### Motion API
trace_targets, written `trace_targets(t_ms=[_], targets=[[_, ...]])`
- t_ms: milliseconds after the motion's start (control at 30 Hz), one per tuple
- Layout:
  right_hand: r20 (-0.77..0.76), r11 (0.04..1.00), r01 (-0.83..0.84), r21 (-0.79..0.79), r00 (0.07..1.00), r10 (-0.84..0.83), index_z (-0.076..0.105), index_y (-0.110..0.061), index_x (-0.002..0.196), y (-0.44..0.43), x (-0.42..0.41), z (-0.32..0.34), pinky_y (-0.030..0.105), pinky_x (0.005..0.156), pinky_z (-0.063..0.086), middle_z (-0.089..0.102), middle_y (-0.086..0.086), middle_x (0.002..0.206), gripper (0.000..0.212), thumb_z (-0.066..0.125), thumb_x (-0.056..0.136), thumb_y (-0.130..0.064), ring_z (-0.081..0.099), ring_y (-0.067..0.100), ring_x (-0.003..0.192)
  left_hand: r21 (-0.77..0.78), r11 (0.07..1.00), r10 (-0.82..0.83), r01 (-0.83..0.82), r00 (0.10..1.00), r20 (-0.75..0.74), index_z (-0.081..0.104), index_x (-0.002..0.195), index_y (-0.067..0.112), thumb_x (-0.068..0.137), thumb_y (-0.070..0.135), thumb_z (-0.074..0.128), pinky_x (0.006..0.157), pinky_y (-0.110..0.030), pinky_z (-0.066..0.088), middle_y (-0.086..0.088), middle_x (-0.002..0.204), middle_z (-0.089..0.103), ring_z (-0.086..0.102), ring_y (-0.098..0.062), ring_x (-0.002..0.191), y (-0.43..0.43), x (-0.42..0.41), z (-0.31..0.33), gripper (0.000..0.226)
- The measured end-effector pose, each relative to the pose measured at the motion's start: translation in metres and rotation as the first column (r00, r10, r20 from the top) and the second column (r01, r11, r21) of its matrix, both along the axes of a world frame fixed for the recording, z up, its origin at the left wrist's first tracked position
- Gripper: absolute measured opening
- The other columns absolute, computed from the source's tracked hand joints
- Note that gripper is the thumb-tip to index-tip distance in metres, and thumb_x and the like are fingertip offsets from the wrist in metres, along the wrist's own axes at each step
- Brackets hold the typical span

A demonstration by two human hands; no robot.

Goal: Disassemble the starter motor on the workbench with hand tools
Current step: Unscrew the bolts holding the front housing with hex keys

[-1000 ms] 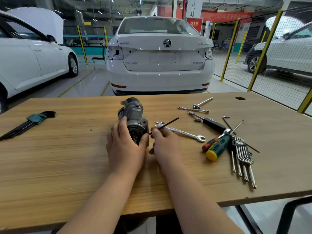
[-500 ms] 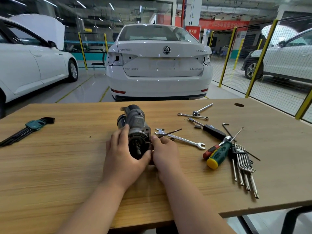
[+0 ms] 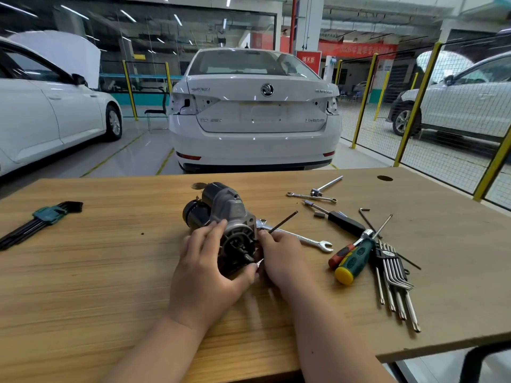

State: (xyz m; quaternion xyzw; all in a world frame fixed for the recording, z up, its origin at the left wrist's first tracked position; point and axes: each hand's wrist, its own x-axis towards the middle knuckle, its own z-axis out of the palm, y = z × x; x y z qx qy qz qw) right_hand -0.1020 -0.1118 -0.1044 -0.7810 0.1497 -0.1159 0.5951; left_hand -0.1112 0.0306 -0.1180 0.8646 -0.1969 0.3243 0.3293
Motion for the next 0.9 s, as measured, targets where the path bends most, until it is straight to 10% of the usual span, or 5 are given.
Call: trace_targets(t_ms=[500,667,900], targets=[[-0.08,0.907,-0.185,0.379,0.97,0.231,0.059,-0.009,0.074,-0.026,0.013,0.004,0.021,0.038,0.038,0.05,0.0,0.045,0.022,0.058,0.093,-0.021,0.043,0.015,0.034,0.258,0.953,-0.144,0.161,0.986,-0.082,0.051,0.136,0.027,0.086,0.056,0.03,0.11,-0.031,0.014,0.007,0.144,0.047,0.029,-0.014,0.137,-0.023,0.074,0.065,0.062],[-0.142,0.959,-0.105,0.265,0.979,0.147,0.06,-0.01,0.079,-0.024,0.015,0.004,0.023,0.04,0.038,0.049,0.0,0.039,0.023,0.056,0.092,-0.029,0.045,0.018,0.033,0.166,0.977,-0.127,0.134,0.99,-0.054,0.057,0.088,0.031,0.084,0.045,0.035,0.09,-0.028,0.022,0.01,0.094,0.058,0.044,-0.014,0.101,-0.036,0.086,0.059,0.026],[-0.18,0.975,-0.221,0.019,0.959,0.22,0.06,-0.012,0.08,-0.035,0.028,0.01,0.028,0.049,0.044,0.054,0.004,0.053,0.023,0.053,0.092,-0.03,0.049,0.018,0.038,0.144,0.988,-0.064,0.062,0.998,0.005,0.061,0.089,0.026,0.085,0.042,0.034,0.085,-0.022,0.016,0.008,0.096,0.06,0.037,-0.009,0.096,-0.038,0.084,0.054,0.032]])
